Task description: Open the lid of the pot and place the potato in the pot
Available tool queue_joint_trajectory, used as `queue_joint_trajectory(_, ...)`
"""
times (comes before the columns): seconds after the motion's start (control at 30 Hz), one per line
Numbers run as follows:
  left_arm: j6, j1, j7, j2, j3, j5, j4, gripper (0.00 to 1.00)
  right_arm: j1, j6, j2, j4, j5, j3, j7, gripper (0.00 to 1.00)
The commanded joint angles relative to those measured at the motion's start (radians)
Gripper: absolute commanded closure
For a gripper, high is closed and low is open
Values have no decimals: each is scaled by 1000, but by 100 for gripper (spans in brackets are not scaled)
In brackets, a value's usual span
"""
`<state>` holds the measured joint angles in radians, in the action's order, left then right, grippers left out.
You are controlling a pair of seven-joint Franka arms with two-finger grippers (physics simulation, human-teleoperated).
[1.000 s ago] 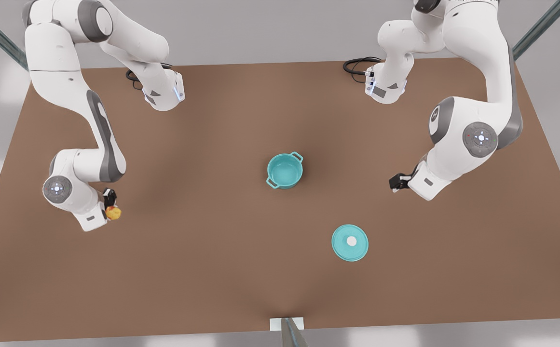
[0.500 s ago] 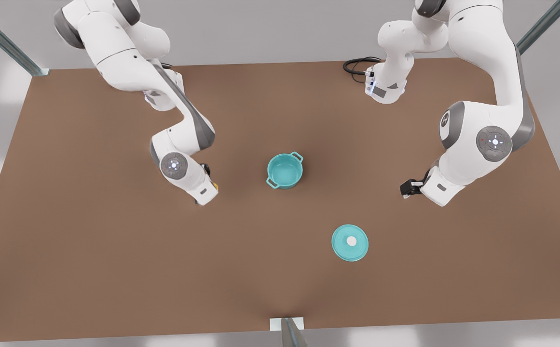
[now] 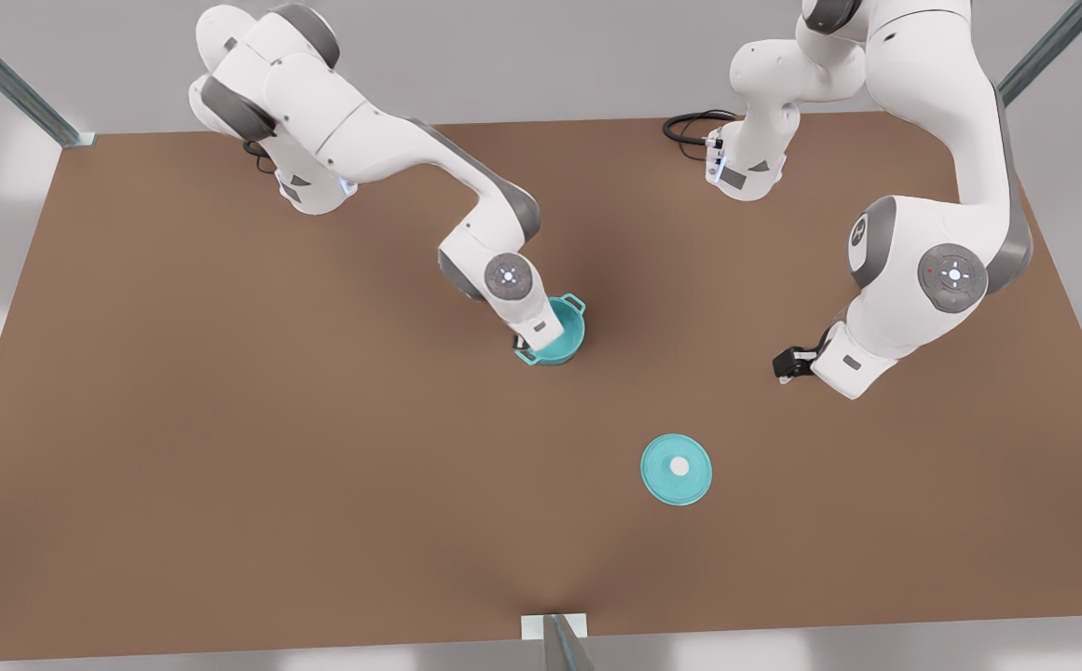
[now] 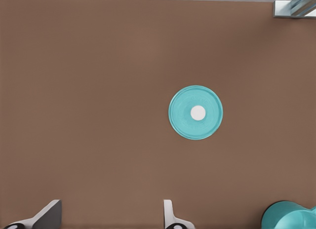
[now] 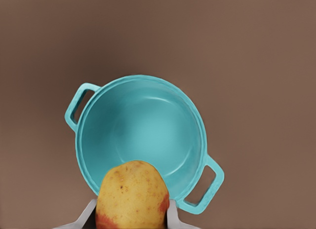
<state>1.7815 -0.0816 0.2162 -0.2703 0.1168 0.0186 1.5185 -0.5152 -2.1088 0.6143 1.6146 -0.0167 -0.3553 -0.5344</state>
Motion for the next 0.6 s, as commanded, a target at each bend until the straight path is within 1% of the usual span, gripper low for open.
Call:
queue_joint_trajectory(0.0, 3, -14, 22, 0, 1, 1, -1, 0, -9, -23, 27, -18, 12, -1, 528, 53)
queue_joint_trajectory(0.07, 9, -24, 8, 0, 1, 0, -14, 0, -20, -31, 50, -38, 12, 3, 536, 53)
queue_joint_trajectory(0.1, 1, -26, 11, -20, 1, -6, -61, 0, -22, -59, 65, -39, 12, 3, 539, 53)
queue_joint_trajectory(0.17, -1, -18, 9, -20, 0, -11, -61, 0, -36, -82, 100, -70, 12, 4, 557, 53)
queue_joint_trajectory(0.23, -7, -17, 8, -20, 0, -11, -63, 0, -36, -82, 102, -74, 14, 4, 562, 48)
queue_joint_trajectory(0.27, -16, -17, 8, -20, 0, -11, -63, 0, -36, -92, 102, -76, 14, 4, 560, 34)
queue_joint_trajectory(0.3, -16, -17, 8, -20, 0, -11, -63, 0, -36, -103, 102, -78, 14, 4, 562, 6)
queue_joint_trajectory(0.33, -16, -17, 8, -20, 0, -11, -64, 0, -36, -103, 101, -78, 14, 7, 560, 0)
queue_joint_trajectory(0.4, -16, -17, 8, -20, 0, -11, -63, 0, -31, -102, 94, -79, 12, 9, 560, 0)
queue_joint_trajectory(0.43, -16, -17, 8, -20, 0, -11, -63, 0, 12, -85, 45, -81, 15, 15, 554, 0)
queue_joint_trajectory(0.47, -16, -17, 8, -20, 0, -11, -64, 0, 105, 34, -40, -84, 9, 19, 556, 0)
queue_joint_trajectory(0.53, -16, -18, 8, -20, 0, -11, -63, 0, 365, 286, -166, -143, 18, 22, 542, 0)
queue_joint_trajectory(0.57, -16, -18, 8, -20, 0, -11, -64, 0, 509, 358, -208, -148, 18, 27, 475, 0)
